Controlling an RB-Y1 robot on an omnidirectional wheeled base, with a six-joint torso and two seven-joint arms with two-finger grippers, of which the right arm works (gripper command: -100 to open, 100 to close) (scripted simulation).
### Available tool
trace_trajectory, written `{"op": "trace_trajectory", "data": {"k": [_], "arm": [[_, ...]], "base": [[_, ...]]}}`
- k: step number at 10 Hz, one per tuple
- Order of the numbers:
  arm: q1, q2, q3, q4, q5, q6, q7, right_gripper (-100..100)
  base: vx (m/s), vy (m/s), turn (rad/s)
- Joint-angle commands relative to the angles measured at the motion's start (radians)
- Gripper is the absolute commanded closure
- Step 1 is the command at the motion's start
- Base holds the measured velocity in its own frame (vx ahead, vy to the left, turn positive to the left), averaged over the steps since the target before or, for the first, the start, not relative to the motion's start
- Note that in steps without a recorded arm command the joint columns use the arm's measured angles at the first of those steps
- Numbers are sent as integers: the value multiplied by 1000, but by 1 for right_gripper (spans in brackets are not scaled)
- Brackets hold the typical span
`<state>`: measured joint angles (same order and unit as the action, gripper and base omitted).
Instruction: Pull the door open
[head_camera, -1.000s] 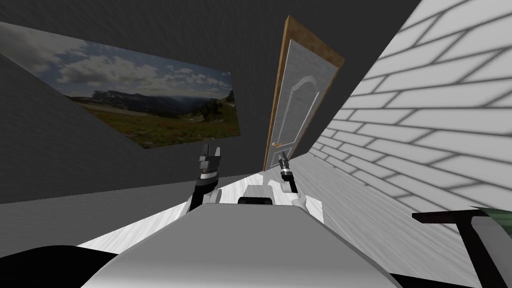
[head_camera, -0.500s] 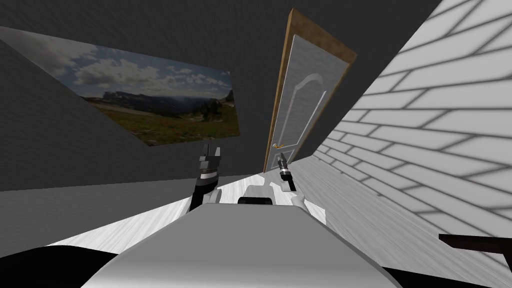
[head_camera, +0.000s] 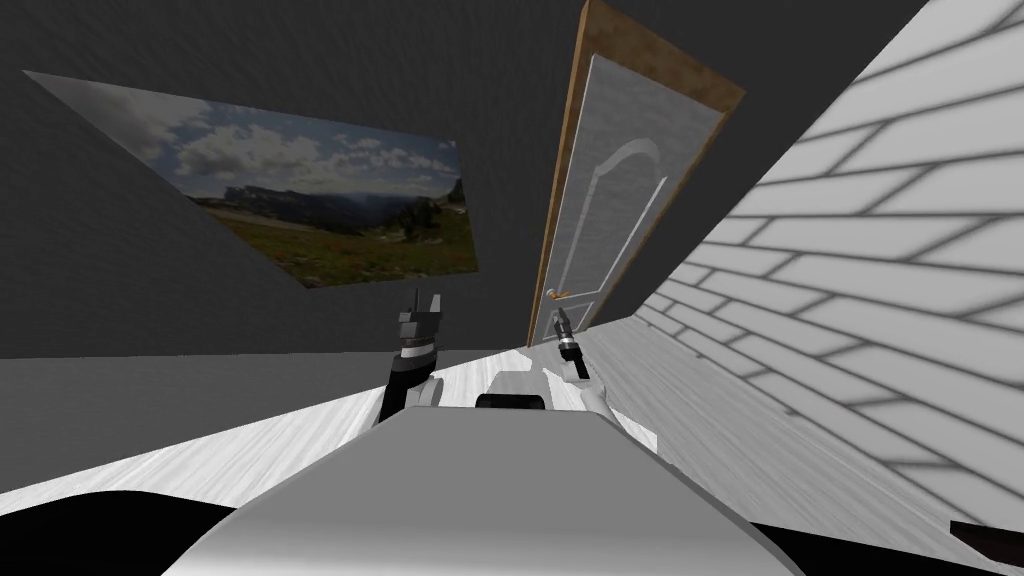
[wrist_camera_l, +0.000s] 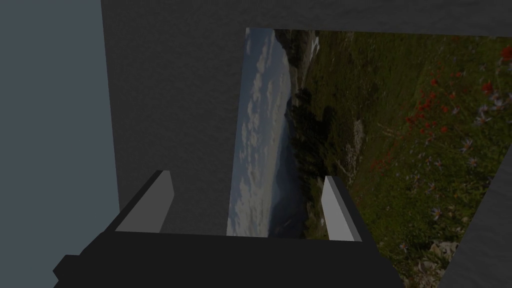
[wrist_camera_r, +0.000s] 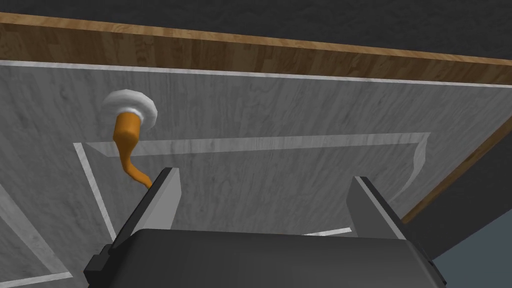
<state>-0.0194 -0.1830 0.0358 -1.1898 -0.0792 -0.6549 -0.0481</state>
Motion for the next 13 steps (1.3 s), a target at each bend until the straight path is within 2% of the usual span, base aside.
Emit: {"op": "trace_trajectory", "data": {"k": [1, 5, 6, 11, 12, 13], "arm": [[-23, -9, 5, 50, -3, -5, -6, -100], [-81, -27, 16, 183, -9, -21, -20, -100], [-81, -27, 16, 183, -9, -21, -20, -100], [-148, -48, 28, 329, -17, -40, -36, -100], [-148, -48, 28, 334, -17, -40, -36, -100], [-161, -51, 30, 362, -18, -43, -39, -100]], "base": [[41, -142, 130], [46, -127, 130], [31, -103, 41], [28, -113, 108], [13, -85, 45], [8, -73, 65]]}}
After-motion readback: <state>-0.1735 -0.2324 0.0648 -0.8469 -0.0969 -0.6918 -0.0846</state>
